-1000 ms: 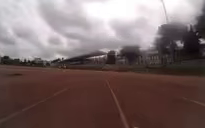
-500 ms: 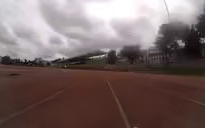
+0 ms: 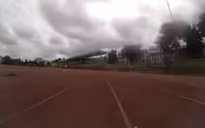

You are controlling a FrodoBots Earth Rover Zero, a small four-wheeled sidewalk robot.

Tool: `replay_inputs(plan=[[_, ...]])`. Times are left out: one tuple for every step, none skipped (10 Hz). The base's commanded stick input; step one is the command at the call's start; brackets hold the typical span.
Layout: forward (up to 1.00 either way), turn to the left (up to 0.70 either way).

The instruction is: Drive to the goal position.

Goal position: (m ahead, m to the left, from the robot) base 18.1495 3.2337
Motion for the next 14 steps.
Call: replay_inputs(plan=[[0.7, 0.0], [0.7, 0.0], [0.7, 0.0], [0.7, 0.0], [0.7, 0.0], [0.7, 0.0], [0.7, 0.0], [0.7, 0.0], [0.7, 0.0], [0.7, 0.0], [0.7, 0.0], [0.7, 0.0], [0.7, 0.0], [0.7, 0.0]])
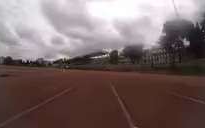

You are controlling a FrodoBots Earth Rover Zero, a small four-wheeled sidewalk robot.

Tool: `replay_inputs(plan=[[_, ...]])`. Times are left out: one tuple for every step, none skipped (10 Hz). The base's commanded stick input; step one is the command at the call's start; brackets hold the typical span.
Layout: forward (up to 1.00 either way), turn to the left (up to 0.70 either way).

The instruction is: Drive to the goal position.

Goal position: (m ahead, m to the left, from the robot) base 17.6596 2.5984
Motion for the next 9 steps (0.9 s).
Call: replay_inputs(plan=[[0.7, 0.0], [0.7, 0.0], [0.7, 0.0], [0.7, 0.0], [0.7, 0.0], [0.7, 0.0], [0.7, 0.0], [0.7, 0.0], [0.7, 0.0]])
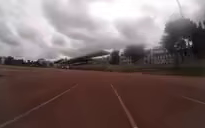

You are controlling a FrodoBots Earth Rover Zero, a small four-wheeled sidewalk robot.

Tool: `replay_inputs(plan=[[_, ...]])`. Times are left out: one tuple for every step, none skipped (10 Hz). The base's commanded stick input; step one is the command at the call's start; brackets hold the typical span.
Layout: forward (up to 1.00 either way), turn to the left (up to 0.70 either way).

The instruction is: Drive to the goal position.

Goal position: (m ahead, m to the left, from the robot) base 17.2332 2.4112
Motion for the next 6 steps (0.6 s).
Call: replay_inputs(plan=[[0.7, 0.0], [0.7, 0.0], [0.7, 0.0], [0.7, 0.0], [0.7, 0.0], [0.7, 0.0]])
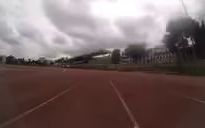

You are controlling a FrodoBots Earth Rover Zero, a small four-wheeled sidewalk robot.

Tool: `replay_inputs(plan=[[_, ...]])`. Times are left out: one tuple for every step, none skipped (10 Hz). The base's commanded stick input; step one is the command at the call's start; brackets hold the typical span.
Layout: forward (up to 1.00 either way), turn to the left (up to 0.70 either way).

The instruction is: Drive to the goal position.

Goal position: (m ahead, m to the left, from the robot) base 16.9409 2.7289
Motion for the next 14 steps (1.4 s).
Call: replay_inputs(plan=[[0.7, 0.0], [0.7, 0.0], [0.7, 0.0], [0.7, 0.0], [0.7, 0.0], [0.7, 0.0], [0.7, 0.0], [0.7, 0.0], [0.7, 0.0], [0.7, 0.0], [0.7, 0.0], [0.7, 0.0], [0.7, 0.0], [0.7, 0.0]])
